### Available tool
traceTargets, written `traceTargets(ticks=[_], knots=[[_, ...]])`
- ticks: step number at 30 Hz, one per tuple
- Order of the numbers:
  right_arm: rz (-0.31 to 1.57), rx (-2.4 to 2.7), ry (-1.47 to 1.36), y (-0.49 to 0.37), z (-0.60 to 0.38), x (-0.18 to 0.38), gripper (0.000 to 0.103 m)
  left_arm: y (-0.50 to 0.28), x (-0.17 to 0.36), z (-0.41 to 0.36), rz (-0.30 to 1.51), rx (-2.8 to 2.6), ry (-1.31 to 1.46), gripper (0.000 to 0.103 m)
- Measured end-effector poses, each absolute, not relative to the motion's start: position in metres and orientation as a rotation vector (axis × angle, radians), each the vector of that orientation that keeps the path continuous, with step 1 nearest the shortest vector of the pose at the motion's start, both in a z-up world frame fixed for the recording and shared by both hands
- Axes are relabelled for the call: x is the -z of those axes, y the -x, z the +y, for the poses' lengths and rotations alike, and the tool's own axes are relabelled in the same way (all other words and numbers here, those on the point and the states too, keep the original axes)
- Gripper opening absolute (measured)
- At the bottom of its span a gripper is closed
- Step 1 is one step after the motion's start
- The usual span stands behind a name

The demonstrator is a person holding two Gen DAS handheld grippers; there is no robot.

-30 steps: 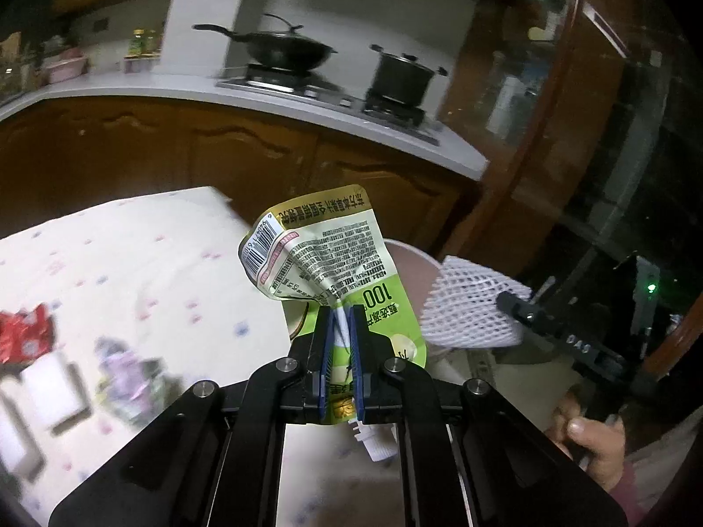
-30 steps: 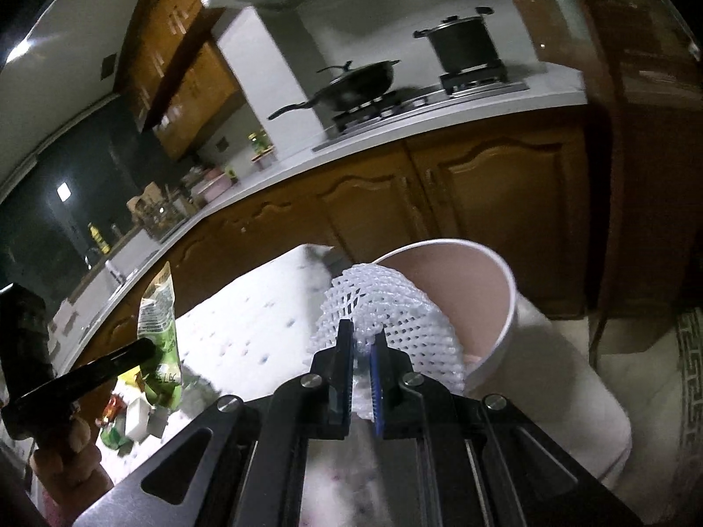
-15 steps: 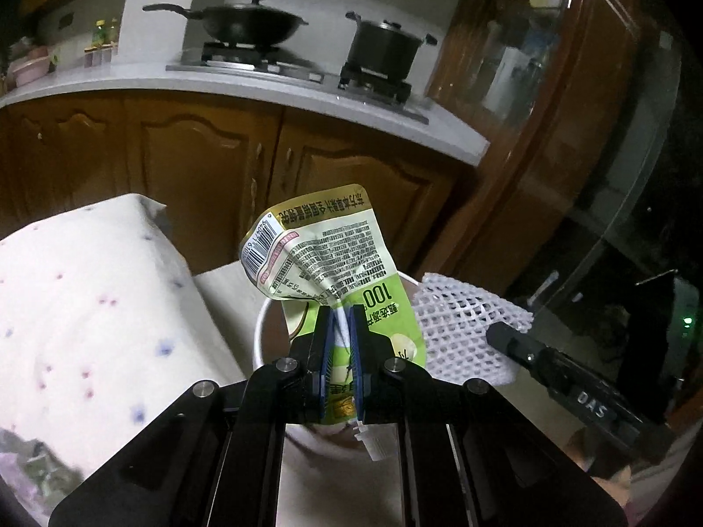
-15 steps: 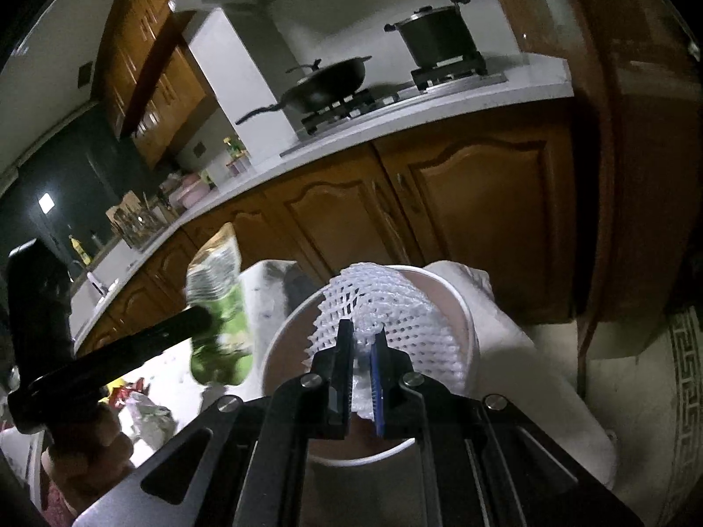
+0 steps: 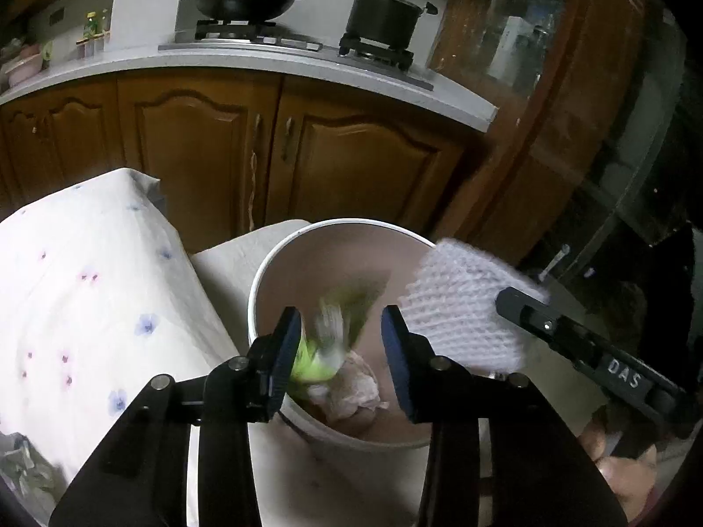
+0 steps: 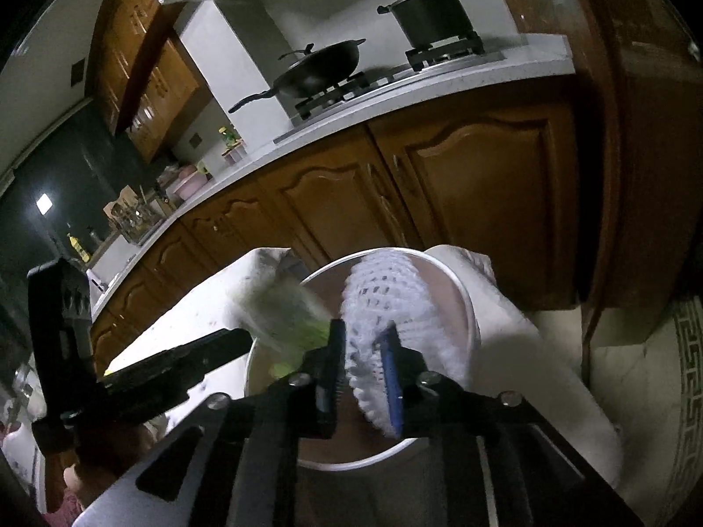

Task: Collect trash
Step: 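Carry the pouch and foam net to the bin and release both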

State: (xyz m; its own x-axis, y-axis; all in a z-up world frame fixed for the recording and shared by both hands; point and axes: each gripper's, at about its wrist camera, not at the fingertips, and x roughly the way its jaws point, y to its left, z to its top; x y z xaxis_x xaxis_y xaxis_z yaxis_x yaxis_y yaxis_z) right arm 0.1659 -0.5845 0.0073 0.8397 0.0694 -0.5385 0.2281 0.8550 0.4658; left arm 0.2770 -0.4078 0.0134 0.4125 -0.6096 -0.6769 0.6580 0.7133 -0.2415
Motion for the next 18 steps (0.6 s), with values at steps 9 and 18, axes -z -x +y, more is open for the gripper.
traceTargets(ticks=[9, 18], knots=[[0.568, 0.066, -0.565, -0.166, -0.582, -0.009, 0.035, -0.273, -0.015, -0.383, 0.833, 0.781, -0.024, 0.04], [0.567, 0.057, -0.549, -0.162, -0.567, -0.013, 0.036, -0.264, -0.022, -0.33, 0.815, 0.715, 0.026, 0.042]])
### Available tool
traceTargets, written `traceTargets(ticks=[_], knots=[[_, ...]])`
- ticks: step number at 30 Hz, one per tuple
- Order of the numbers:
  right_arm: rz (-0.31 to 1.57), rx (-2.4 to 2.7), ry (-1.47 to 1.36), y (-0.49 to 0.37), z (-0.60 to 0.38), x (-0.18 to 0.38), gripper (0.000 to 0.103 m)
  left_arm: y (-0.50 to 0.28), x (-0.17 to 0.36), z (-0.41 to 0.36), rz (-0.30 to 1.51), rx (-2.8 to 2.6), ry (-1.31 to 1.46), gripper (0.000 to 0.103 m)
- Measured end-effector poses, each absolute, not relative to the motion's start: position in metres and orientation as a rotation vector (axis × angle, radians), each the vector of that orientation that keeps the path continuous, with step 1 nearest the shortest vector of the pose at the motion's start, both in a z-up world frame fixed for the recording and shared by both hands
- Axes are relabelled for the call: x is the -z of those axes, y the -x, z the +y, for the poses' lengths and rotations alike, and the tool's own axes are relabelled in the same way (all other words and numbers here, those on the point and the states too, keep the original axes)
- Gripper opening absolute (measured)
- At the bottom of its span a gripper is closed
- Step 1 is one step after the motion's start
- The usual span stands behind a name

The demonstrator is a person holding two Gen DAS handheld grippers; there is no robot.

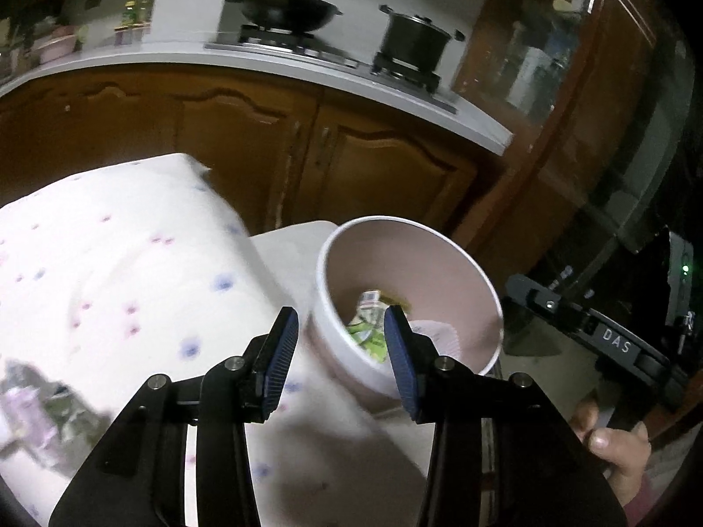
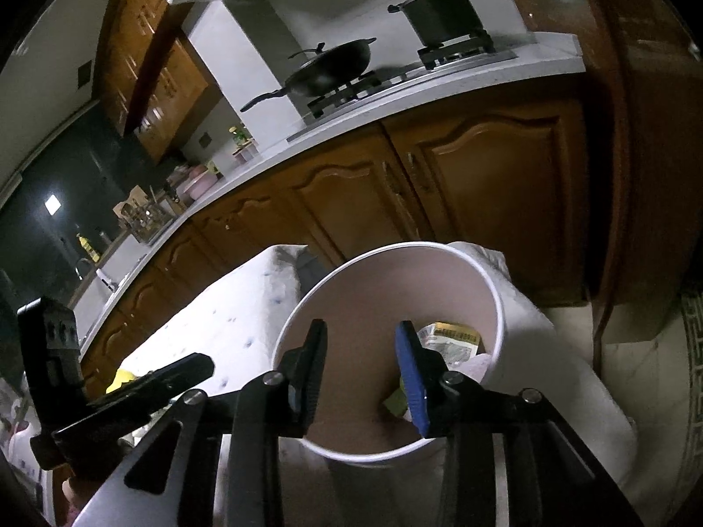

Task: Collect trash
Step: 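Carry the pouch and foam net to the bin and release both, then move both tools back over the remaining trash on the table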

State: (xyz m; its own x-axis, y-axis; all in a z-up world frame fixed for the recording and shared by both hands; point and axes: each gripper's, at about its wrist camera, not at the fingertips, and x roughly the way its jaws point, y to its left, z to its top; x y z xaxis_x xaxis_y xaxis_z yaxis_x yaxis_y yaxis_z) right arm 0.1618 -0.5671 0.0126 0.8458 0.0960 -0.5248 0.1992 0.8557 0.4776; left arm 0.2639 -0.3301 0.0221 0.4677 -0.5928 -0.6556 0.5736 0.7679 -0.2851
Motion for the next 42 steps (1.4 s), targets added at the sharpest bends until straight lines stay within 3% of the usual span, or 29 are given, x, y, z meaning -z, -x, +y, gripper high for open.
traceTargets(ticks=[1, 5, 7, 9, 11, 42], knots=[[0.569, 0.06, -0.544, -0.16, -0.564, -0.013, 0.04, -0.263, -0.022, -0.325, 0.813, 0.708, 0.032, 0.043], [0.54, 0.058, -0.542, -0.15, -0.55, -0.018, 0.079, -0.254, -0.027, -0.289, 0.791, 0.653, 0.067, 0.056], [0.516, 0.052, -0.542, -0.143, -0.54, -0.021, 0.086, -0.25, -0.03, -0.27, 0.782, 0.62, 0.082, 0.061], [0.506, 0.034, -0.542, -0.14, -0.531, -0.023, 0.087, -0.244, -0.031, -0.249, 0.77, 0.585, 0.102, 0.073], [0.505, 0.016, -0.537, -0.138, -0.519, -0.026, 0.09, -0.241, -0.033, -0.23, 0.761, 0.555, 0.117, 0.076], [0.626, -0.255, -0.438, -0.162, -0.353, -0.014, 0.092, -0.212, -0.016, -0.029, 0.758, 0.236, 0.245, 0.077]])
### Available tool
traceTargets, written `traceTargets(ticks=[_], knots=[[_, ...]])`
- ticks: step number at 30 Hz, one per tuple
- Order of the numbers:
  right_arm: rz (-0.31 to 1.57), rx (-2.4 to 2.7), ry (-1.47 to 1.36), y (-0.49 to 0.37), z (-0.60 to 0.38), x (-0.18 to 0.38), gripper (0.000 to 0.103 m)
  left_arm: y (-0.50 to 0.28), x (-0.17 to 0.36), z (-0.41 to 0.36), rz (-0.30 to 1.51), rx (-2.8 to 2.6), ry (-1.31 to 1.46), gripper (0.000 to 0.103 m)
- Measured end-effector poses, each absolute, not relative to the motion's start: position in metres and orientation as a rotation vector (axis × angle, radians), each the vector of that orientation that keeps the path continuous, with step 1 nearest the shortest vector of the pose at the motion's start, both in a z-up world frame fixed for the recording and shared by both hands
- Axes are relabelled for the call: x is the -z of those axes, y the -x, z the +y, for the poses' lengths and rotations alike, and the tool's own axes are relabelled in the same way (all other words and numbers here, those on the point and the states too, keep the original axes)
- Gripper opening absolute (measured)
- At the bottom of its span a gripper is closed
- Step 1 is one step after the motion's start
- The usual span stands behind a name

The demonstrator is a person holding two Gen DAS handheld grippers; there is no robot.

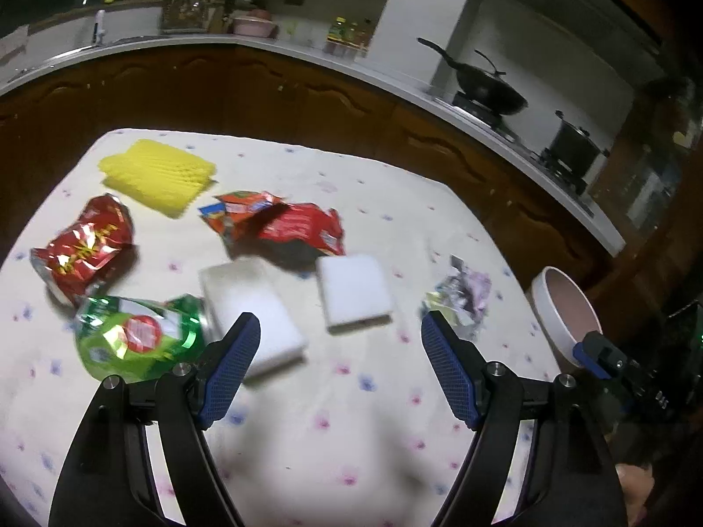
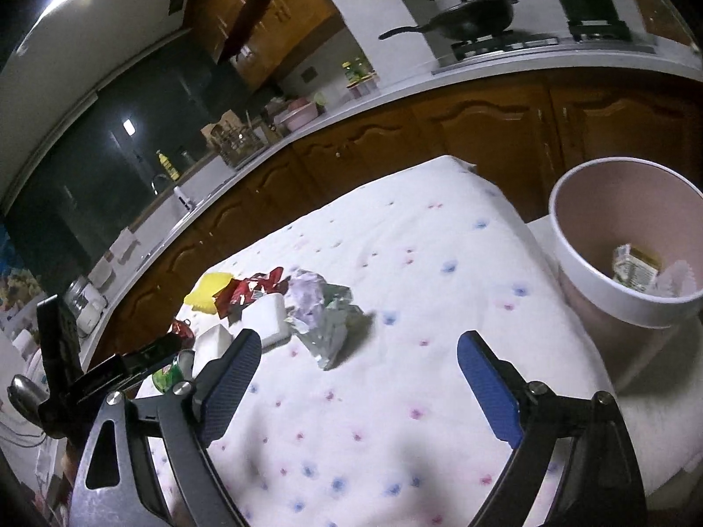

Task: Collect trash
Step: 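Move both tools back over the remaining trash on the table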

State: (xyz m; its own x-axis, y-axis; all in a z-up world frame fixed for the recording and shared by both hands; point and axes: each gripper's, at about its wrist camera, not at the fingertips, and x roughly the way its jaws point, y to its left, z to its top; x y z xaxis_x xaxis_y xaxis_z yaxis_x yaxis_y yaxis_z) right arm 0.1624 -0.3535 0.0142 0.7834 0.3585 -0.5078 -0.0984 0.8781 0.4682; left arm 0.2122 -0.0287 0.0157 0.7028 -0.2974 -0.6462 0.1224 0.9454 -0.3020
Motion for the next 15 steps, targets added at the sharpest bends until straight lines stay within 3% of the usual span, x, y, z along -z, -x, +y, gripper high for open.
traceTargets(ticks=[15], knots=[[0.655, -0.292, -0.419, -0.193, -0.324, -0.014, 0.092, -0.24, -0.018, 0.003, 0.784, 0.173, 0.222, 0.077]])
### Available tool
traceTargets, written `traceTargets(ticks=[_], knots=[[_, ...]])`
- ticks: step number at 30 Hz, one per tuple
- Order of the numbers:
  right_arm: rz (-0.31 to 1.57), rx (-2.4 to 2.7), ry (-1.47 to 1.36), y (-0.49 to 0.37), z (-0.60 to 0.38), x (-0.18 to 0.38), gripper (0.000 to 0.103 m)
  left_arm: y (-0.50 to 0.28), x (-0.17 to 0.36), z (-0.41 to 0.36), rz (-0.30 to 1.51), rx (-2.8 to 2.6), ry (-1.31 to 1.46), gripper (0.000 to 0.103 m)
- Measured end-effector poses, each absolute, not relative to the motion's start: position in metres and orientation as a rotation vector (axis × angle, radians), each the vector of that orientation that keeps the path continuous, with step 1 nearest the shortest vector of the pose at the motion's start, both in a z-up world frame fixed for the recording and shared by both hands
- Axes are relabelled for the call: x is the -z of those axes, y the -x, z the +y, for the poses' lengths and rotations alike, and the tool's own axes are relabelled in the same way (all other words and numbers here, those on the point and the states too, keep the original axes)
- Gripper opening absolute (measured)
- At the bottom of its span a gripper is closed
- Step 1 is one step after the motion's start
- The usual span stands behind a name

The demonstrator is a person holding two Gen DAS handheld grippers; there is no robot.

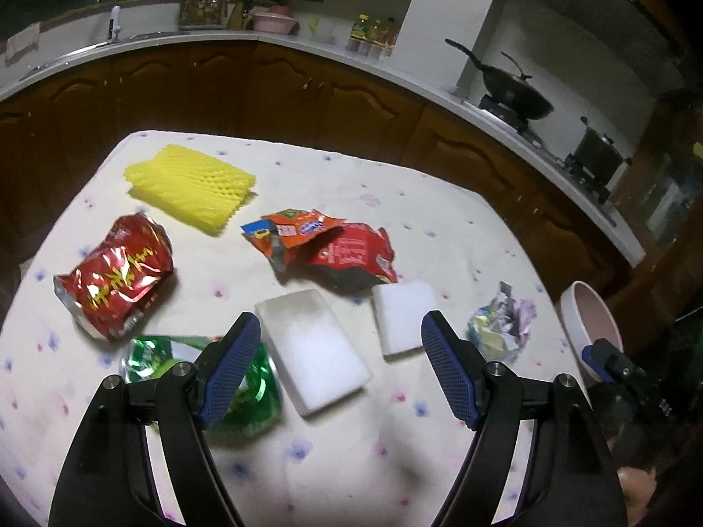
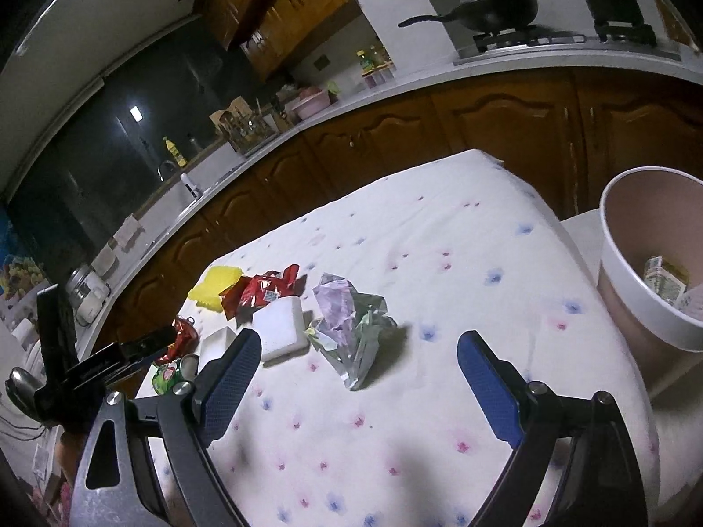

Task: Collect trash
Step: 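Grasp the orange snack wrapper with the left tool while the right tool grasps the foil wrapper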

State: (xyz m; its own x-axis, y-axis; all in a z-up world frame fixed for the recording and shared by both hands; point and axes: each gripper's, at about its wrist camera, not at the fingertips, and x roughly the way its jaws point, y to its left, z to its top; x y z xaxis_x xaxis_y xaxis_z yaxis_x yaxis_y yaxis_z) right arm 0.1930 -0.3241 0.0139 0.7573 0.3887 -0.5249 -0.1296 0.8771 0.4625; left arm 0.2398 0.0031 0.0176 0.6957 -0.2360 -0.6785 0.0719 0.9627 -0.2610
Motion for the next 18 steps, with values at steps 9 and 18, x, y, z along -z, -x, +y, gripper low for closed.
traceTargets(ticks=[9, 18], knots=[[0.683, -0.304, -0.394, -0.221, -0.306, -0.012, 0.092, -0.277, -0.022, 0.008, 0.784, 0.136, 0.132, 0.077], [0.754, -0.317, -0.362, -0.252, -0.285, 0.004, 0.092, -0.322, -0.005, 0.0, 0.847, 0.143, 0.05, 0.077]])
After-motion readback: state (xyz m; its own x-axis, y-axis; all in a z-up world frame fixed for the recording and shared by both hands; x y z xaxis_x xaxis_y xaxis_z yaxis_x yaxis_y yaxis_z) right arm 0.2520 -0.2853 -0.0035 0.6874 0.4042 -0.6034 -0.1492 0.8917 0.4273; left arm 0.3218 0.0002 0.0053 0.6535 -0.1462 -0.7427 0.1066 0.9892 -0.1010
